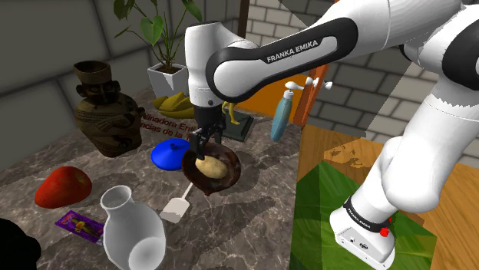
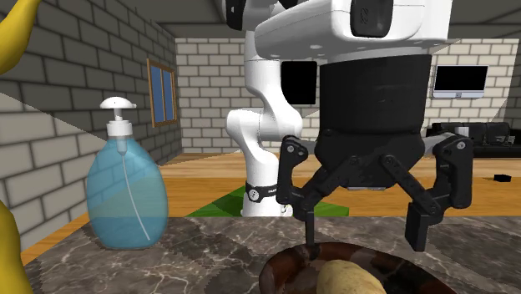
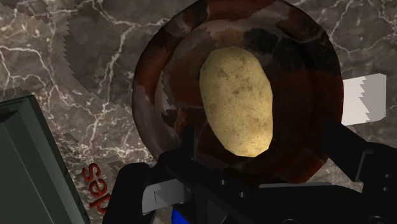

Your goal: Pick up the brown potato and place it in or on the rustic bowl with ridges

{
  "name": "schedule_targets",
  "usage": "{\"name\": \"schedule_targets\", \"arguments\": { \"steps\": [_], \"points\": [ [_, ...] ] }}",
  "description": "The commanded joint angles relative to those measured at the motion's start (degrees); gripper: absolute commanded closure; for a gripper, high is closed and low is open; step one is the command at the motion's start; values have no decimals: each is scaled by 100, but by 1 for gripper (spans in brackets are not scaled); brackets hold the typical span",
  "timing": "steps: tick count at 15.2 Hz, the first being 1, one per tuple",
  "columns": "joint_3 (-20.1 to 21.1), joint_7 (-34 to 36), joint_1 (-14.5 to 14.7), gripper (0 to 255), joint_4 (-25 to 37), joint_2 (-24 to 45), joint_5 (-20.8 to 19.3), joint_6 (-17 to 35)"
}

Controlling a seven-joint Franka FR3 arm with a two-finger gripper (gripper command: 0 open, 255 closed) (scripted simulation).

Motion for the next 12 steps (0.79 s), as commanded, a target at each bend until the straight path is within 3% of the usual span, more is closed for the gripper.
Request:
{"name": "schedule_targets", "arguments": {
  "steps": [1,4,12],
  "points": [
    [-5,-8,-9,0,149,-40,10,-188],
    [-20,-19,-31,0,609,-110,23,-716],
    [-20,-19,-31,0,609,-110,23,-716]
  ]
}}
